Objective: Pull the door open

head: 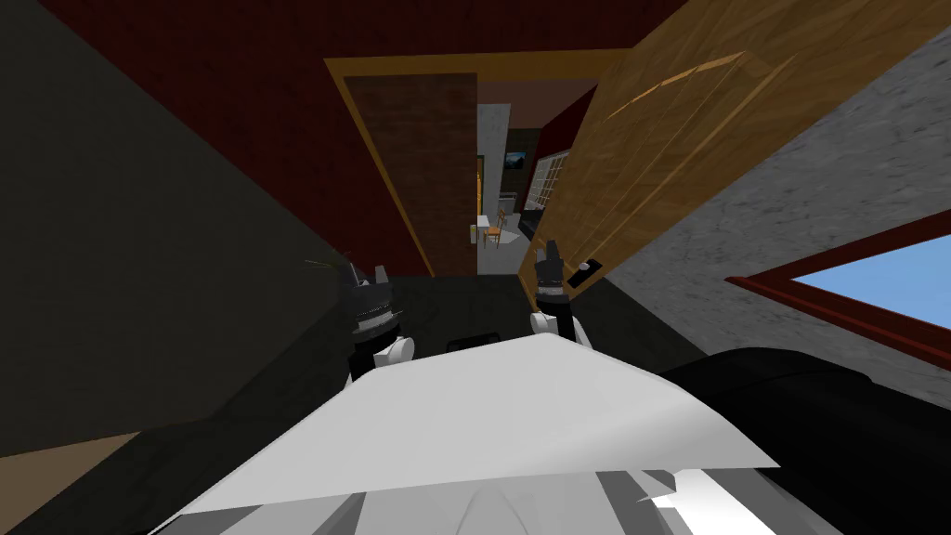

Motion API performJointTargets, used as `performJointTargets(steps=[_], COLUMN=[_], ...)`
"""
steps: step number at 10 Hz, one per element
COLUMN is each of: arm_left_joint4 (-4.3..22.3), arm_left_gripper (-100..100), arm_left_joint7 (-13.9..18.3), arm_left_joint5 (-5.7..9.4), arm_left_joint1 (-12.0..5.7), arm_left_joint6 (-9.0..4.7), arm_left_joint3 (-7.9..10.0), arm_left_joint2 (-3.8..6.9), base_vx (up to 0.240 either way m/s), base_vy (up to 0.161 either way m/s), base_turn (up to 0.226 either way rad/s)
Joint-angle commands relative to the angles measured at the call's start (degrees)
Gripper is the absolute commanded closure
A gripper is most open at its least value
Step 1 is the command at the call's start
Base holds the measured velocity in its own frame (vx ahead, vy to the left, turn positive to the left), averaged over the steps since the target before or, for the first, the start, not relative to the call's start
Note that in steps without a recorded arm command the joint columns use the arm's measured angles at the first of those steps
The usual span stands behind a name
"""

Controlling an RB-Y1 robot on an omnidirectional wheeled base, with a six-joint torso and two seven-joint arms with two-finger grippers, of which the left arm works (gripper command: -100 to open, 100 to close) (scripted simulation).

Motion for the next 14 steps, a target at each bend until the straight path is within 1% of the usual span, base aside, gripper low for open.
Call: performJointTargets(steps=[1, 2, 3, 4, 7, 10, 11, 14], arm_left_joint4=[1.8, 2.3, 3.9, 4.6, 9.1, 11.9, 13.8, 17.0], arm_left_gripper=[-100, -100, -100, -100, -100, -100, -100, -100], arm_left_joint7=[0.0, 0.0, 0.0, 0.0, 0.0, 0.0, 0.0, 0.0], arm_left_joint5=[0.17, 0.21, 0.36, 0.42, 0.84, 1.10, 1.28, 1.57], arm_left_joint1=[-1.07, -1.34, -2.26, -2.65, -5.30, -6.89, -8.02, -9.84], arm_left_joint6=[0.53, 0.66, 1.12, 1.31, 2.62, 3.40, 3.96, 4.86], arm_left_joint3=[0.18, 0.23, 0.38, 0.45, 0.90, 1.17, 1.36, 1.67], arm_left_joint2=[0.52, 0.64, 1.02, 1.17, 2.10, 2.58, 2.90, 3.38], base_vx=[-0.003, 0.137, 0.167, 0.169, 0.156, 0.114, 0.111, 0.124], base_vy=[-0.002, -0.065, -0.077, -0.072, -0.067, -0.044, -0.071, -0.054], base_turn=[-0.050, -0.053, -0.046, -0.036, -0.062, -0.038, -0.061, -0.047])
